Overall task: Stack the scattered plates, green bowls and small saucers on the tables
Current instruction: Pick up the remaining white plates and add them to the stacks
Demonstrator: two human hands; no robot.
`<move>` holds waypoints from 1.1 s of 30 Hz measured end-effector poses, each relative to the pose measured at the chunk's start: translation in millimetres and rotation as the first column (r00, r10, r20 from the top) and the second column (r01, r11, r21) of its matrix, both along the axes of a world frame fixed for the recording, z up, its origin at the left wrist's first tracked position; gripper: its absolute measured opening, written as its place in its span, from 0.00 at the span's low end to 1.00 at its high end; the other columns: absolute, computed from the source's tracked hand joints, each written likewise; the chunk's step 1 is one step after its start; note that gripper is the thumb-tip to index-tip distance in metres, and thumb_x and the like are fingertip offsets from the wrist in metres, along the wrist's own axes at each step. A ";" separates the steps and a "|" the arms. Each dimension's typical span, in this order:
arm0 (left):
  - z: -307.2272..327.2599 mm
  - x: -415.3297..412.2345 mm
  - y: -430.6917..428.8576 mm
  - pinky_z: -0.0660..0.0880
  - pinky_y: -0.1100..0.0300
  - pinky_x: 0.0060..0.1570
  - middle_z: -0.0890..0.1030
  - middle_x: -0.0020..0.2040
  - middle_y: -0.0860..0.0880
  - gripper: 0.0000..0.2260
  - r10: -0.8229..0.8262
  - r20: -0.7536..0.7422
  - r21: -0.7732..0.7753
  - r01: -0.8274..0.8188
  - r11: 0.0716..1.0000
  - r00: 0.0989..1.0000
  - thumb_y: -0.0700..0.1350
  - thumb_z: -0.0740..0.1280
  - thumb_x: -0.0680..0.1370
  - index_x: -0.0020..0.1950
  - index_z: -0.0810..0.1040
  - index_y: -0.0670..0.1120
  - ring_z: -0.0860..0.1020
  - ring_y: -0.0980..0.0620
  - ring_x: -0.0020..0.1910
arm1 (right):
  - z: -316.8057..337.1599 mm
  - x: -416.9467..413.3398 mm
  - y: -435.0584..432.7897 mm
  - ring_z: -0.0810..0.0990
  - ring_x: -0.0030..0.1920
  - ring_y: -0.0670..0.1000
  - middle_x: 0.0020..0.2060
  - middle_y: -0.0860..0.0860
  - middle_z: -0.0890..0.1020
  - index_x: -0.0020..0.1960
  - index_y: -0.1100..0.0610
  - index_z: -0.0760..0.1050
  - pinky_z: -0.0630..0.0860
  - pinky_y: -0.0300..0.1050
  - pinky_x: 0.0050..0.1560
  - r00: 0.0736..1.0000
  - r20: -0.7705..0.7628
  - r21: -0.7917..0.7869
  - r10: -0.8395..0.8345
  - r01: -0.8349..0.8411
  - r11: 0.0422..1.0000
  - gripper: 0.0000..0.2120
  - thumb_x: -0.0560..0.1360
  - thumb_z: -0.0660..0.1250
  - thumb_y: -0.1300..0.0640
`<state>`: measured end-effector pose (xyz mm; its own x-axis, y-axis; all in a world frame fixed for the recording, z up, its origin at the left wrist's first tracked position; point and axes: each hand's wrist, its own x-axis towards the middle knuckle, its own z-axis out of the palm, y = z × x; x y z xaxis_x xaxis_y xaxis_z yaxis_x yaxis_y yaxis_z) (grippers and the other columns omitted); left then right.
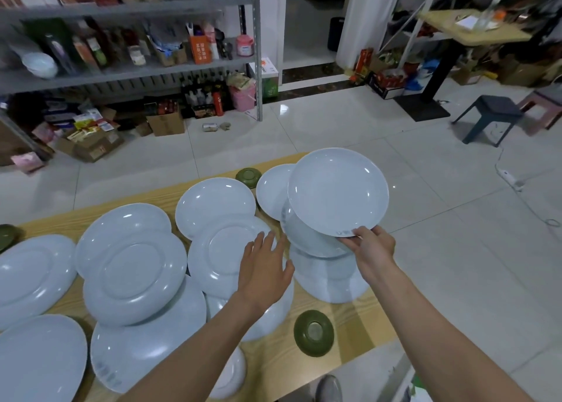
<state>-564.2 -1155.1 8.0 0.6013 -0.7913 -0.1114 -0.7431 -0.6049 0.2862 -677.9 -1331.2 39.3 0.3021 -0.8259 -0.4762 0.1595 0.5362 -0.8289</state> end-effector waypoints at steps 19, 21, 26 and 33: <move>-65.8 -39.7 -111.9 0.72 0.50 0.63 0.76 0.63 0.42 0.20 0.393 -0.633 -0.223 -0.644 0.732 0.667 0.41 0.69 0.77 0.68 0.69 0.41 0.75 0.42 0.62 | -11.1 -83.8 -74.6 0.85 0.41 0.60 0.47 0.61 0.83 0.54 0.67 0.78 0.84 0.52 0.43 0.999 0.039 0.092 -0.008 0.004 0.996 0.15 0.74 0.58 0.77; -71.3 -38.6 -117.1 0.72 0.47 0.64 0.75 0.65 0.43 0.24 0.412 -0.710 -0.219 -0.735 0.642 0.572 0.38 0.70 0.75 0.69 0.68 0.44 0.74 0.41 0.63 | -13.7 -88.0 -79.7 0.85 0.43 0.61 0.49 0.62 0.83 0.56 0.67 0.78 0.84 0.54 0.46 0.999 0.033 0.092 0.006 -0.009 0.996 0.16 0.74 0.58 0.76; -78.3 -35.4 -125.6 0.82 0.44 0.34 0.79 0.58 0.48 0.24 0.241 -0.935 -0.166 -0.921 0.354 0.261 0.35 0.67 0.71 0.62 0.73 0.55 0.78 0.41 0.53 | -16.0 -92.8 -87.1 0.85 0.42 0.59 0.49 0.60 0.83 0.56 0.66 0.78 0.84 0.51 0.44 0.999 0.006 0.086 0.036 -0.036 0.996 0.15 0.75 0.60 0.75; -62.6 -42.7 -114.3 0.80 0.37 0.46 0.75 0.65 0.51 0.34 0.023 -0.997 -0.065 -0.974 0.219 0.072 0.24 0.63 0.75 0.68 0.71 0.59 0.77 0.39 0.59 | -17.9 -94.3 -92.0 0.86 0.45 0.57 0.52 0.59 0.84 0.61 0.64 0.77 0.84 0.48 0.43 0.998 0.001 0.088 0.056 -0.056 0.994 0.17 0.76 0.61 0.74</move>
<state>-606.8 -1269.4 -54.7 0.7895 -0.2677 -0.5522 0.5975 0.1297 0.7913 -772.2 -1423.2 21.4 0.3463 -0.7622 -0.5469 0.1261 0.6155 -0.7780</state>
